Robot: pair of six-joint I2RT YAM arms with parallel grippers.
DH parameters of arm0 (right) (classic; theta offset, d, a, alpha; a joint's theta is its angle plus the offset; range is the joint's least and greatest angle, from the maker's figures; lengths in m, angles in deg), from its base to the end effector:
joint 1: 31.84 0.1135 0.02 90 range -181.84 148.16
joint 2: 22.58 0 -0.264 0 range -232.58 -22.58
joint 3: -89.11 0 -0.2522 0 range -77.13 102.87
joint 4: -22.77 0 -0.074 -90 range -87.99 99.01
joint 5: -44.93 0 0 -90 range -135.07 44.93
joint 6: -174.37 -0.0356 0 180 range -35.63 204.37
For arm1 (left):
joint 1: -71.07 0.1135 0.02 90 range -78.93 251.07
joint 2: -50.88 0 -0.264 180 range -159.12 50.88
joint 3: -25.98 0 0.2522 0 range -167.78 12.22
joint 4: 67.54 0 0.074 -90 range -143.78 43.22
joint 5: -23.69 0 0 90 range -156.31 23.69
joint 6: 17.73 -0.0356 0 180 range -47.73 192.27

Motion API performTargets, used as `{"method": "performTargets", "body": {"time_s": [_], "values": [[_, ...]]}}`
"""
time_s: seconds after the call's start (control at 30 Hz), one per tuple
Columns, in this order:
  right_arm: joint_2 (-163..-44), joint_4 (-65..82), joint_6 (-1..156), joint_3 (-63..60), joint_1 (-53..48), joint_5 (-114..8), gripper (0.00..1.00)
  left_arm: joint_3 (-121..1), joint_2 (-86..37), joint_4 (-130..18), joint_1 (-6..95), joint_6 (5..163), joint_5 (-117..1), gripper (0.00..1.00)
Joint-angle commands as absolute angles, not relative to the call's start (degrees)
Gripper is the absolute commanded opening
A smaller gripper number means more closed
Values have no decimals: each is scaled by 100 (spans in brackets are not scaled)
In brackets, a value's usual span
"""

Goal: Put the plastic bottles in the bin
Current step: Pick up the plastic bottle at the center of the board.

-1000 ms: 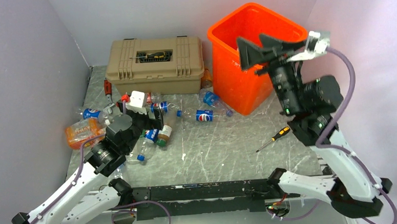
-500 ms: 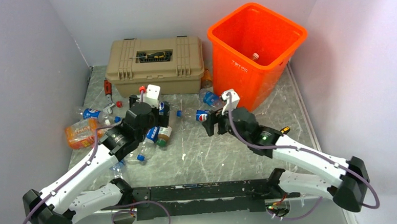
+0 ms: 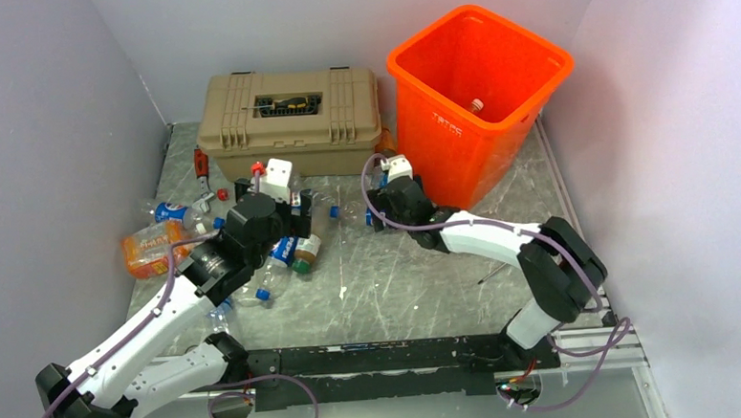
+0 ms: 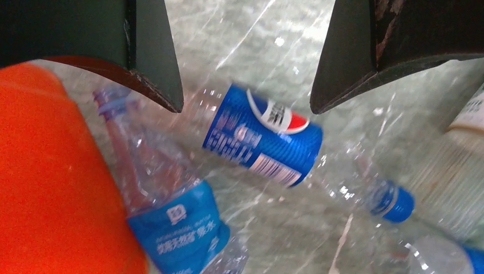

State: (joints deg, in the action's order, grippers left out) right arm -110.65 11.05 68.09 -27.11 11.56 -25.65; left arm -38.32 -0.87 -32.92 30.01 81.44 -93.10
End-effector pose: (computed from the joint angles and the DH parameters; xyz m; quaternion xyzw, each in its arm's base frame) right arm 0.2465 0.2168 0.2104 -0.1315 0.8717 0.0923 0.4629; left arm 0.1619 -0.1198 0.3359 0.0972 0.8113 -0.0567 0.5737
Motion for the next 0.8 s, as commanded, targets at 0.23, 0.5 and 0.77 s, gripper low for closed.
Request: {"method": "performTargets", "body": {"time_s": [0.23, 0.5, 0.77], "values": [[-11916, 1532, 7335, -1925, 633, -3226, 88, -3985, -21, -3384, 3025, 8163, -9124, 99], [-11908, 1398, 7000, -2289, 809, -3980, 88, -3998, 8, -3391, 3020, 8157, -9005, 99], [-11330, 1368, 6303, -2938, 1284, -3974, 86, -3993, -9, -3394, 3020, 8158, -8924, 98]]}}
